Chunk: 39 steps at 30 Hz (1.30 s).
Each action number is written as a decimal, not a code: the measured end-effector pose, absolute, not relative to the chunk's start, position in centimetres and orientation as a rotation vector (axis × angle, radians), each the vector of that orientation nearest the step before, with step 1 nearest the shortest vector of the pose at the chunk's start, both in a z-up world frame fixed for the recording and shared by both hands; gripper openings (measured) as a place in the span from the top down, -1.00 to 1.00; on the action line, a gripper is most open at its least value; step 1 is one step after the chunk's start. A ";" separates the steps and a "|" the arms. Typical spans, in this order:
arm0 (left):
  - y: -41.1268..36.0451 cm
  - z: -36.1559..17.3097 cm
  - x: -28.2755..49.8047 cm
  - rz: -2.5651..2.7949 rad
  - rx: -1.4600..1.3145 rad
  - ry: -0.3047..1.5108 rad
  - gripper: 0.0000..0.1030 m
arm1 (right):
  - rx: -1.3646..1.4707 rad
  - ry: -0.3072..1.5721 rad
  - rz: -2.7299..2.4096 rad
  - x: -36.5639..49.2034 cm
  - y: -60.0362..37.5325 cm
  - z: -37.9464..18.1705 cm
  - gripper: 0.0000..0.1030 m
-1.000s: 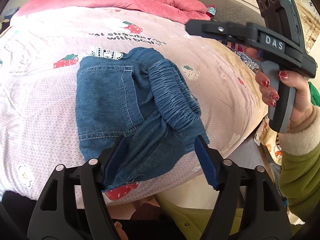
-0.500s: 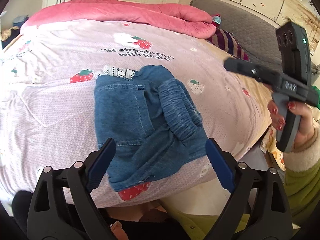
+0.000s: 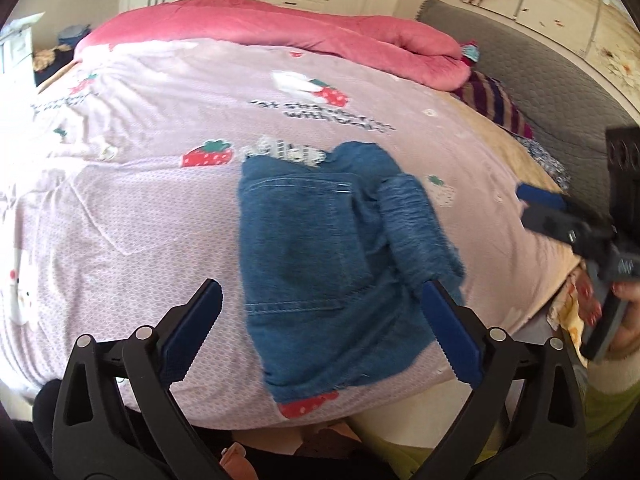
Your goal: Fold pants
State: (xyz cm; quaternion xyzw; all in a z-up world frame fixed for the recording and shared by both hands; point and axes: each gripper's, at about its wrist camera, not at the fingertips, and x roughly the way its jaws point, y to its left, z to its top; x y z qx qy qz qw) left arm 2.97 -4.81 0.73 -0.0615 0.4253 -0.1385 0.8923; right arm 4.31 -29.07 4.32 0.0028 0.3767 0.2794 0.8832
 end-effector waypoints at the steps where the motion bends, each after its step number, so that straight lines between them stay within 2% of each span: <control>1: -4.6 0.5 3.3 -0.278 -0.134 0.886 -0.81 | 0.011 0.796 0.583 4.4 -29.0 3.8 -0.83; 13: -3.7 -3.6 7.0 -0.257 -0.223 0.991 -0.81 | 0.118 0.954 0.589 6.7 -27.5 -1.5 -0.82; 15: -4.0 -4.1 7.1 -0.264 -0.229 1.001 -0.81 | 0.166 0.976 0.615 7.2 -27.3 -2.3 -0.74; 16: -4.1 -4.4 7.2 -0.265 -0.229 1.002 -0.81 | 0.181 0.988 0.631 7.3 -27.1 -2.5 -0.61; 22: -4.6 -4.7 7.4 -0.284 -0.218 0.993 -0.81 | 0.267 1.003 0.656 7.9 -26.8 -3.5 -0.56; 24: -4.9 -4.7 7.5 -0.292 -0.216 0.992 -0.69 | 0.276 1.000 0.671 7.8 -26.6 -3.5 -0.44; 26: -5.4 -4.6 7.6 -0.302 -0.213 0.994 -0.39 | 0.278 1.005 0.679 7.7 -26.3 -3.5 -0.25; 27: -5.5 -4.6 7.7 -0.304 -0.209 0.995 -0.35 | 0.273 1.001 0.681 7.6 -26.2 -3.3 -0.20; 28: -5.7 -4.5 7.6 -0.309 -0.207 0.996 -0.26 | 0.273 0.998 0.688 7.5 -26.1 -3.3 -0.06; 30: -5.4 -4.4 7.6 -0.312 -0.226 0.996 -0.05 | 0.246 0.983 0.696 7.2 -25.6 -3.1 0.11; 32: -5.2 -4.2 7.6 -0.307 -0.236 0.988 0.26 | 0.203 0.959 0.687 6.7 -25.1 -2.5 0.33; 35: -5.4 -3.3 7.1 -0.308 -0.215 0.956 0.54 | 0.111 0.908 0.670 5.9 -24.0 -1.4 0.43; 39: -5.7 -1.5 6.6 -0.325 -0.201 0.908 0.60 | 0.020 0.833 0.668 4.9 -23.0 0.6 0.45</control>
